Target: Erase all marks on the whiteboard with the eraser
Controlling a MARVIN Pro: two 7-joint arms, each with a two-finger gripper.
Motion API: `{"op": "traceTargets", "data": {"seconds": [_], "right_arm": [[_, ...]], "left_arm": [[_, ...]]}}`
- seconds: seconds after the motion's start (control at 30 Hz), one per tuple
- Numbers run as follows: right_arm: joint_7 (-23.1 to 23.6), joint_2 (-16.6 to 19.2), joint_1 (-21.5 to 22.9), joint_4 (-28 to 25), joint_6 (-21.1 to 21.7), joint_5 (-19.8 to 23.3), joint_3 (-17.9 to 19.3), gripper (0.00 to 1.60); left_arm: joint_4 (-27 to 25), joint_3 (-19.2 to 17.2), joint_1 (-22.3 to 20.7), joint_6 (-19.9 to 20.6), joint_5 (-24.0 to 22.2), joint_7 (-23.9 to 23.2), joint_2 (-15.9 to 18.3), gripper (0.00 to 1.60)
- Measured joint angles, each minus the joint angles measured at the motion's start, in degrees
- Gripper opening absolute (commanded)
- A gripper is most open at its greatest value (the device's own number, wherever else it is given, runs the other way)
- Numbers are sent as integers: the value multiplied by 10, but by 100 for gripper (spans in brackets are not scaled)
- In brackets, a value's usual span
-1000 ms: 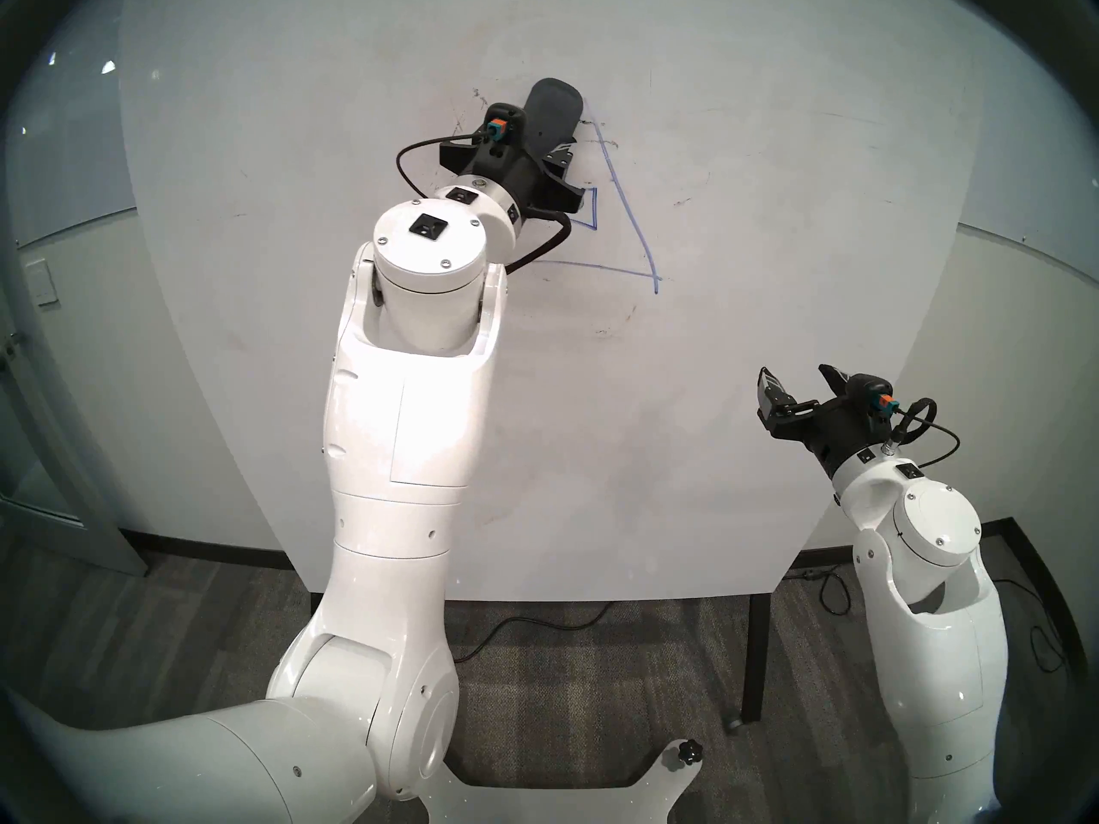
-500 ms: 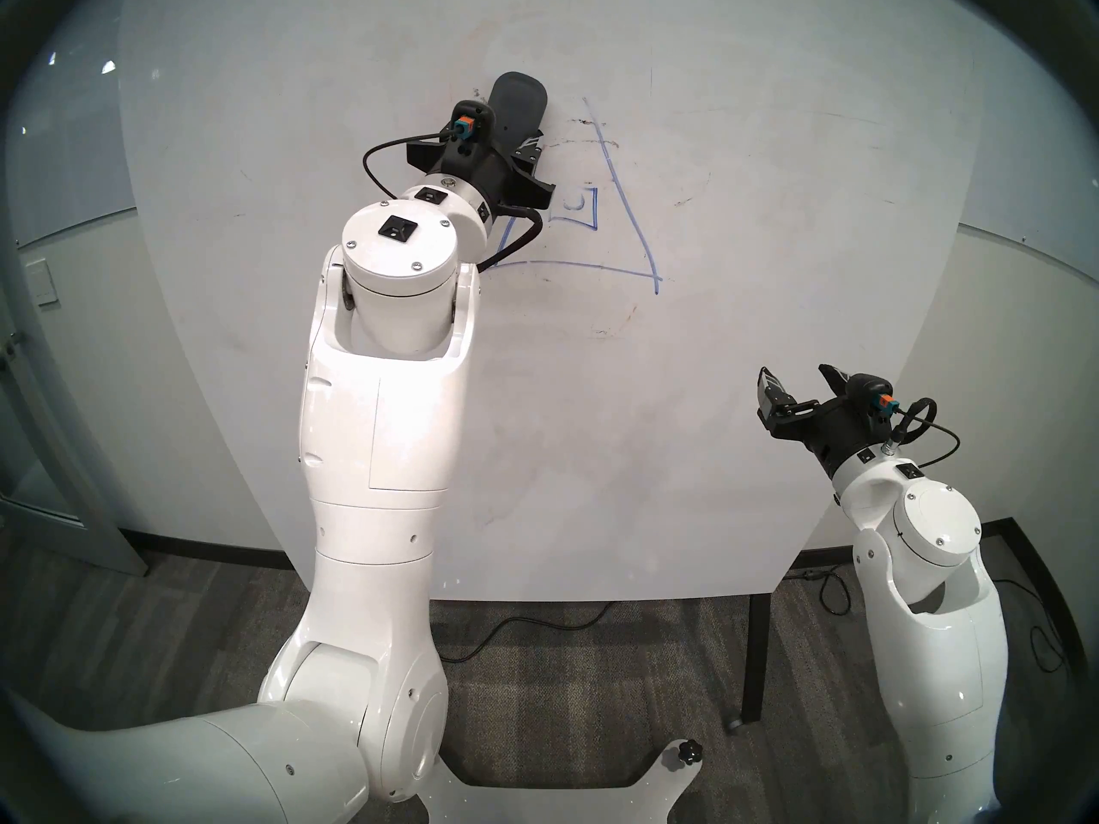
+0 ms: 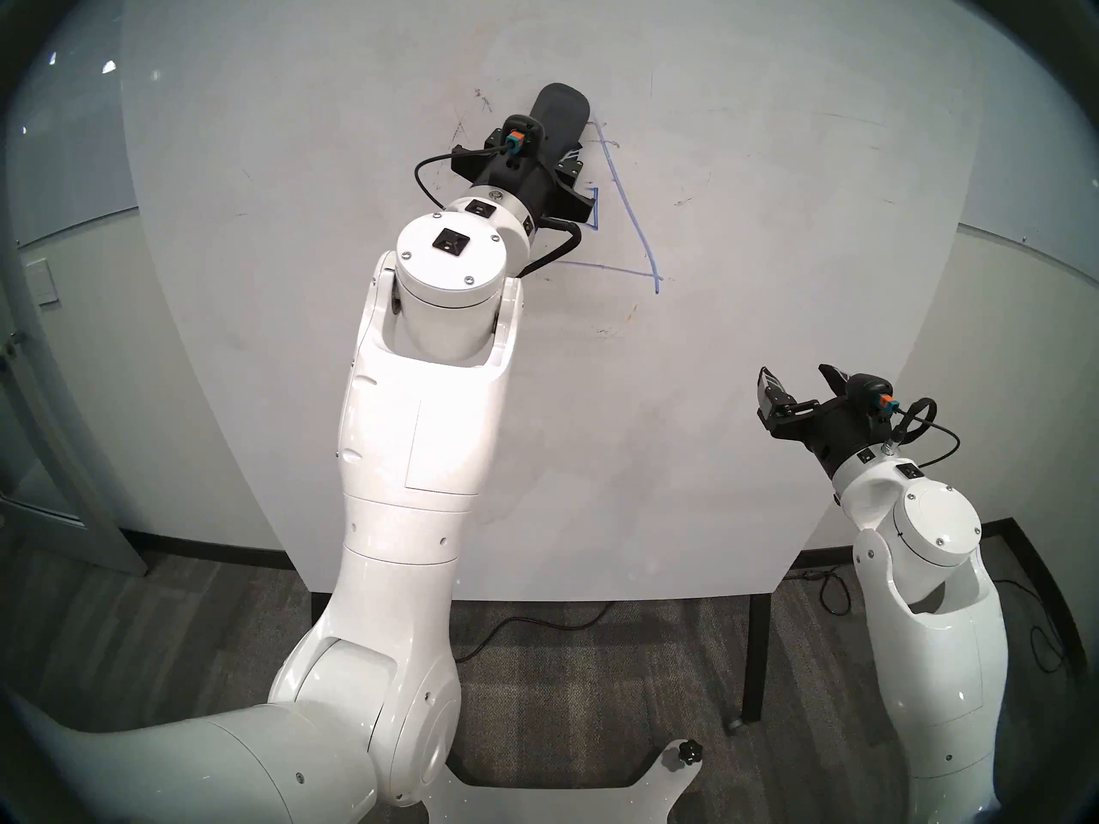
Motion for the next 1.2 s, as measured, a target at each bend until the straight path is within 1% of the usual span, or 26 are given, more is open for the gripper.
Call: {"op": "traceTargets", "data": {"seconds": [0.63,0.97,1.2], "right_arm": [[0,0,0,0,0,0,0,160],[0,0,0,0,0,0,0,160],[0,0,0,0,0,0,0,160]], "left_arm": [[35,18,-15,-13,-4,5,-9,0],[42,27,-13,-18,-8,6,-10,0],[49,43,-2,-21,-10,5,-11,0]]}}
